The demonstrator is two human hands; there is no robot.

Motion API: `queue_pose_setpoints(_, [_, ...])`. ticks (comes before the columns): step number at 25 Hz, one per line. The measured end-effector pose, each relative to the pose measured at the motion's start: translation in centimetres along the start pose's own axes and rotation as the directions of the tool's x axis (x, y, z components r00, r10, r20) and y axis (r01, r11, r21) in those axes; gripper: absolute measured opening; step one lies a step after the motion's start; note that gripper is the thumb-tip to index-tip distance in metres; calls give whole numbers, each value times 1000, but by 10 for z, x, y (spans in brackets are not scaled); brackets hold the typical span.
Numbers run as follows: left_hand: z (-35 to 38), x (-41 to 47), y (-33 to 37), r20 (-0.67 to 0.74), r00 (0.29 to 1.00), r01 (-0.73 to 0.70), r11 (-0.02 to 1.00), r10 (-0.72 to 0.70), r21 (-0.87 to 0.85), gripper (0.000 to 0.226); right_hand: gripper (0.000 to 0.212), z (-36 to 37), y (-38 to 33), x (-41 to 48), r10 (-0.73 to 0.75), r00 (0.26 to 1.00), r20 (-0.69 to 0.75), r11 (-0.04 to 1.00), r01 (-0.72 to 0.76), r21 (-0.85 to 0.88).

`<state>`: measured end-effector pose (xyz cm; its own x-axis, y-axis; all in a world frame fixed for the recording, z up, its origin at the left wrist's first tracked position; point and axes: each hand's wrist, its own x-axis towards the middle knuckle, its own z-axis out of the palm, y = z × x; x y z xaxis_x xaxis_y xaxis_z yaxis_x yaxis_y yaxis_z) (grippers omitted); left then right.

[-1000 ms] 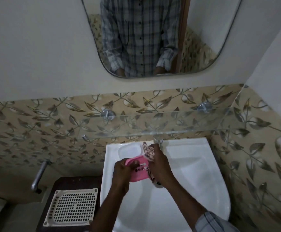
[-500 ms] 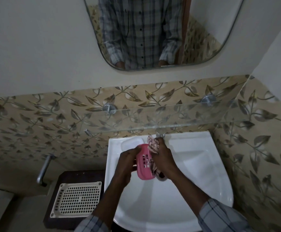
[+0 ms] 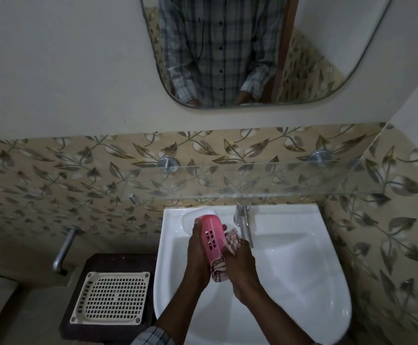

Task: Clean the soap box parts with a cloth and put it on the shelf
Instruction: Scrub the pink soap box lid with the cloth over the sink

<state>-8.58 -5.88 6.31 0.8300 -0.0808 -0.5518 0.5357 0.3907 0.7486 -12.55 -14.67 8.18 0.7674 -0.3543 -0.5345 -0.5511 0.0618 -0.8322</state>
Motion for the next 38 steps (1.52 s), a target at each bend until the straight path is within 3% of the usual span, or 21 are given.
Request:
queue_pose_setpoints(3, [1,4,-4,-60,991,-119,992,121,30,85,13,0,-11,-1,151,987,56,979,-157,132])
queue_pose_setpoints(7, [-15,20,2,-36,987,-151,978,158,144,81,14,-27,-30,-3,174,918,356,948,-254,192])
queue_pose_setpoints(9, [-27,26,12,69,998,9,995,-2,-101,90,22,-48,-43,4,19,952,307,967,-95,235])
queue_pose_setpoints(11, [-33,25,17,224,971,158,935,-88,-317,89,30,-63,-56,13,-236,954,187,972,235,26])
queue_pose_setpoints(13, [-31,24,14,255,963,185,905,-89,-383,83,38,-62,-62,16,-540,835,108,778,543,-316])
queue_pose_setpoints(16, [-17,19,15,239,970,138,909,-44,-393,66,41,-27,-52,8,-858,476,191,236,696,-678])
queue_pose_setpoints(18, [-10,16,15,227,972,141,914,-56,-381,57,32,1,-42,3,-824,455,339,23,624,-781])
queue_pose_setpoints(20, [-9,17,10,209,973,166,924,-97,-344,61,31,19,-38,-1,-723,581,374,-52,494,-868])
queue_pose_setpoints(23, [-23,28,-2,132,986,132,959,-101,-252,75,29,20,-58,-5,-430,827,363,105,445,-889])
queue_pose_setpoints(24, [-29,31,-3,159,981,152,953,-113,-261,85,30,13,-60,0,-358,803,477,76,534,-842])
queue_pose_setpoints(25, [-35,34,-1,213,969,181,942,-122,-283,94,27,-3,-60,6,-265,741,617,182,667,-723])
queue_pose_setpoints(26, [-40,35,4,259,958,205,927,-124,-315,101,21,-21,-70,9,-110,690,715,463,672,-577])
queue_pose_setpoints(27, [-45,36,8,293,949,217,910,-112,-354,105,13,-42,-80,14,-51,648,760,623,615,-483])
queue_pose_setpoints(28, [-49,36,13,330,940,221,891,-87,-396,107,6,-61,-87,21,-56,676,735,673,569,-472])
queue_pose_setpoints(29, [-51,37,16,371,926,230,874,-63,-427,108,7,-76,-92,25,-81,773,629,625,531,-572])
queue_pose_setpoints(30, [-52,38,18,397,917,238,863,-48,-445,110,7,-86,-91,26,-156,869,469,462,484,-743])
queue_pose_setpoints(31, [-54,38,20,399,916,237,859,-42,-454,112,4,-89,-88,23,-279,893,352,330,434,-838])
queue_pose_setpoints(34, [-49,37,20,397,916,239,867,-52,-437,115,18,-61,-82,7,-512,796,322,534,589,-607])
queue_pose_setpoints(35, [-46,37,20,380,923,232,871,-57,-433,113,28,-47,-83,2,-578,748,327,540,651,-534])
queue_pose_setpoints(37, [-40,38,21,371,927,220,876,-50,-430,110,44,-14,-76,-8,-627,698,346,448,686,-572])
queue_pose_setpoints(38, [-37,38,22,392,919,232,874,-52,-427,111,47,1,-70,-14,-633,684,362,327,661,-676])
